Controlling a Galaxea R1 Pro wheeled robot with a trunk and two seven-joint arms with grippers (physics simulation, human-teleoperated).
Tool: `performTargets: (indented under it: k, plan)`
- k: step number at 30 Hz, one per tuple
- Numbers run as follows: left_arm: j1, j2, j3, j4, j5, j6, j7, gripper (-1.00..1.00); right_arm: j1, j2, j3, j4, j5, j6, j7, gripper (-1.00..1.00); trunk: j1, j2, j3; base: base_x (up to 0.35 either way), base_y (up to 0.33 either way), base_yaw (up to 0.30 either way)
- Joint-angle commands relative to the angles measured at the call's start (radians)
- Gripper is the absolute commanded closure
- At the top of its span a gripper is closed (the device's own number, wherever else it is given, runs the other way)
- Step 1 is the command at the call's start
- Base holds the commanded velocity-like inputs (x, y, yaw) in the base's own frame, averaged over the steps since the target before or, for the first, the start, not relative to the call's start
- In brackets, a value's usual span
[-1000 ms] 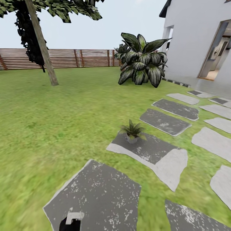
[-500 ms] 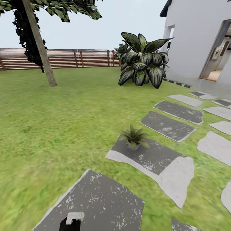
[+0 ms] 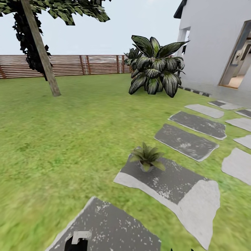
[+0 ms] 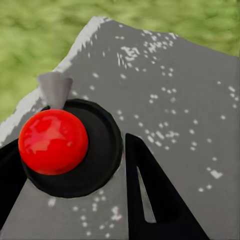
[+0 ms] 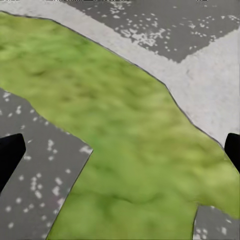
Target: Pick up the pesticide atomizer in the garden and spray insectifuge to fully cover both potted plants in the garden.
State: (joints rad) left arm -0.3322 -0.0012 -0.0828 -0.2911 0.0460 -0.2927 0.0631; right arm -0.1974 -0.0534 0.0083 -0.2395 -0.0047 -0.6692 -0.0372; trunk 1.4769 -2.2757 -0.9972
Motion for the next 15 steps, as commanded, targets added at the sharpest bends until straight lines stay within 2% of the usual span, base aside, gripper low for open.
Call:
performTargets:
  k: [1, 9, 15]
  plan:
    - [-0.001, 0.0, -0.009, 0.001, 0.005, -0.003, 0.007, 1.0, 0.0, 0.0, 0.002, 0.003, 0.001, -0.003, -0.002, -1.0, 0.0, 0.0, -0.001, 0.338, 0.0, 0.0]
    - [-0.001, 0.001, -0.008, 0.004, 0.005, -0.004, 0.007, 1.0, 0.0, 0.0, -0.006, 0.003, -0.004, -0.003, -0.01, -1.0, 0.0, 0.0, -0.001, 0.338, 0.0, 0.0]
    - [-0.001, 0.001, -0.007, 0.004, 0.005, -0.003, 0.007, 1.0, -0.001, 0.001, -0.006, 0.005, -0.006, -0.003, -0.01, -1.0, 0.0, 0.0, -0.001, 0.338, 0.0, -0.225]
